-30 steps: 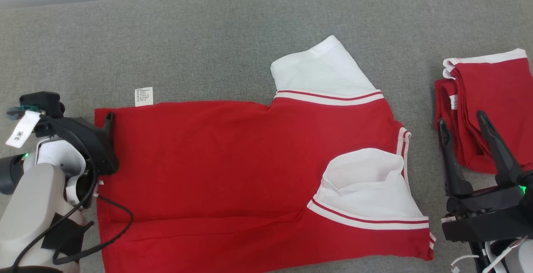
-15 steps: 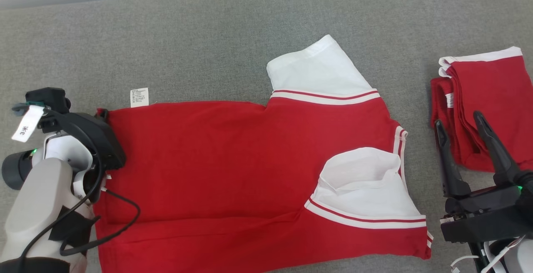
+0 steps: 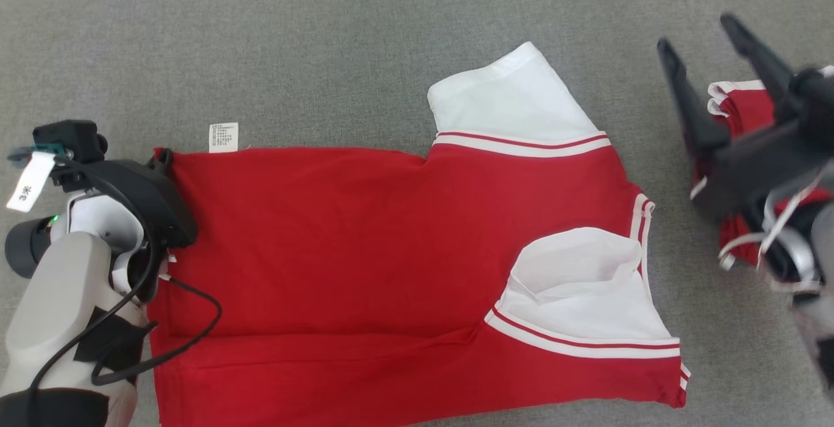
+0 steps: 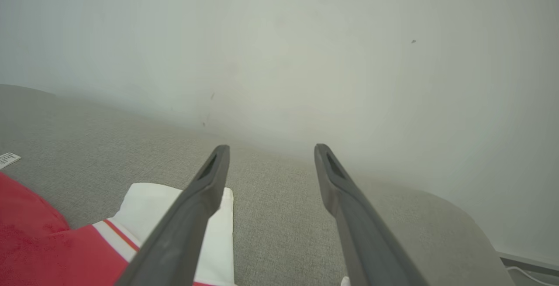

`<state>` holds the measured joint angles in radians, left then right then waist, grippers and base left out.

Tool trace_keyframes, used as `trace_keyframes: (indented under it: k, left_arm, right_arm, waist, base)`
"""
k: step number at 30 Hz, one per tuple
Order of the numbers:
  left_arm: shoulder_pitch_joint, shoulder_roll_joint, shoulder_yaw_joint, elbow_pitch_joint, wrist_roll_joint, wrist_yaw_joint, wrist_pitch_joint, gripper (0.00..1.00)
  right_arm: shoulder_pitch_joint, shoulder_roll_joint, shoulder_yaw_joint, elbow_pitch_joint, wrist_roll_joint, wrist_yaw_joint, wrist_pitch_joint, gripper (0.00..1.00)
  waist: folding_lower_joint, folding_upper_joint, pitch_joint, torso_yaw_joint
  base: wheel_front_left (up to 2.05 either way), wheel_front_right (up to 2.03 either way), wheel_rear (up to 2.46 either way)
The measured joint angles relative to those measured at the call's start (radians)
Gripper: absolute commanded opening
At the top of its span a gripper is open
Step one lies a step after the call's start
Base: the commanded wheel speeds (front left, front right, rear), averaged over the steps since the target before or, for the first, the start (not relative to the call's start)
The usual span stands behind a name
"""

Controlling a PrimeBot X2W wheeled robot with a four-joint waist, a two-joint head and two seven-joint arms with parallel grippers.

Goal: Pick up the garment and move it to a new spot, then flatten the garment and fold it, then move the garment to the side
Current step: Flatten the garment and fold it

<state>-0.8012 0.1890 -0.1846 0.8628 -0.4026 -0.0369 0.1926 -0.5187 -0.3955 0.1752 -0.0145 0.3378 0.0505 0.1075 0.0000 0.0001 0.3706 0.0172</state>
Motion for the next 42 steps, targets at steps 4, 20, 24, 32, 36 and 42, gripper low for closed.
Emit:
trace_keyframes:
  k: [4, 20, 24, 32, 36, 42]
  left_arm:
    - [-0.015, -0.003, -0.004, 0.000, 0.000, -0.009, -0.005, 0.00]
    - [-0.067, -0.042, -0.038, 0.030, 0.001, -0.035, -0.013, 0.00]
    - [-0.076, -0.056, -0.045, 0.042, 0.001, -0.044, -0.019, 0.00]
    - [-0.088, -0.066, -0.052, 0.048, 0.001, -0.053, -0.031, 0.00]
    - [-0.103, -0.078, -0.056, 0.057, 0.001, -0.059, -0.036, 0.00]
    - [-0.116, -0.092, -0.059, 0.063, 0.000, -0.061, -0.045, 0.00]
  right_arm:
    - [-0.150, 0.003, 0.016, 0.125, 0.036, 0.024, 0.084, 1.00]
    - [-0.421, 0.069, 0.153, 0.537, 0.113, 0.064, 0.434, 1.00]
    - [-0.455, 0.074, 0.165, 0.608, 0.125, 0.064, 0.493, 1.00]
    - [-0.519, 0.094, 0.164, 0.664, 0.137, 0.065, 0.518, 1.00]
    - [-0.520, 0.094, 0.160, 0.712, 0.139, 0.065, 0.518, 1.00]
    - [-0.527, 0.096, 0.154, 0.748, 0.141, 0.065, 0.518, 1.00]
  waist:
    - [0.0001, 0.0000, 0.013, 0.007]
    - [0.0001, 0.0000, 0.039, 0.072]
    - [0.0001, -0.0001, 0.043, 0.091]
    - [0.0000, -0.0002, 0.062, 0.123]
    - [0.0000, -0.0001, 0.074, 0.139]
    - [0.0000, -0.0001, 0.088, 0.156]
  base:
    - [0.00, 0.00, 0.00]
    - [0.00, 0.00, 0.00]
    - [0.00, 0.00, 0.00]
    - [0.00, 0.00, 0.00]
    - [0.00, 0.00, 0.00]
    - [0.00, 0.00, 0.00]
